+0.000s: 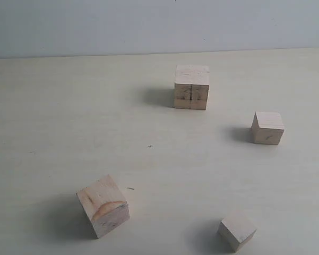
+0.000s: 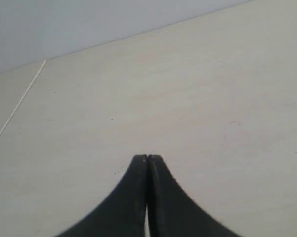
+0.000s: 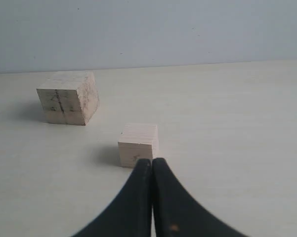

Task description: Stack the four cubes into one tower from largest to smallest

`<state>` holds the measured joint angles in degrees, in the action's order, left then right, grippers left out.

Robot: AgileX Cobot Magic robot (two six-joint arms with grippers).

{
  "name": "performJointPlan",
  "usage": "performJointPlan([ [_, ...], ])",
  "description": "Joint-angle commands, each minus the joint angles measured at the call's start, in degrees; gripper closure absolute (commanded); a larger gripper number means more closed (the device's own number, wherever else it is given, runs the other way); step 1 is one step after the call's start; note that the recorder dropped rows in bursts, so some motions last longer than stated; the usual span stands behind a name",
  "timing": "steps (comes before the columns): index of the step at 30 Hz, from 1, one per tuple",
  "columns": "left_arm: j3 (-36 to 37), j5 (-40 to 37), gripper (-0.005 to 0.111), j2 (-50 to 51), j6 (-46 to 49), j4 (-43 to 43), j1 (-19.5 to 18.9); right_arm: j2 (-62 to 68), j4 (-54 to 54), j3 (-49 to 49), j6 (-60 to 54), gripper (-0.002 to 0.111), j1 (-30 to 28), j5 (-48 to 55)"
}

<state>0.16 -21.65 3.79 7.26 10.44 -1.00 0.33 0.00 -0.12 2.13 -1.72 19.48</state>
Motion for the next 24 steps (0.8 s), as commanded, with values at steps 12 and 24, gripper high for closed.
performJointPlan([
  [12,-0.2,2.5,0.107,0.1,7.8,15.3,0.1,-0.3,-0.3,0.1,-0.4,0.108,-0.3,-0.5],
  [24,-0.2,28.4,0.107,0.1,-18.3,-4.9,0.1,-0.3,-0.3,0.1,-0.4,0.108,-0.3,-0.5],
])
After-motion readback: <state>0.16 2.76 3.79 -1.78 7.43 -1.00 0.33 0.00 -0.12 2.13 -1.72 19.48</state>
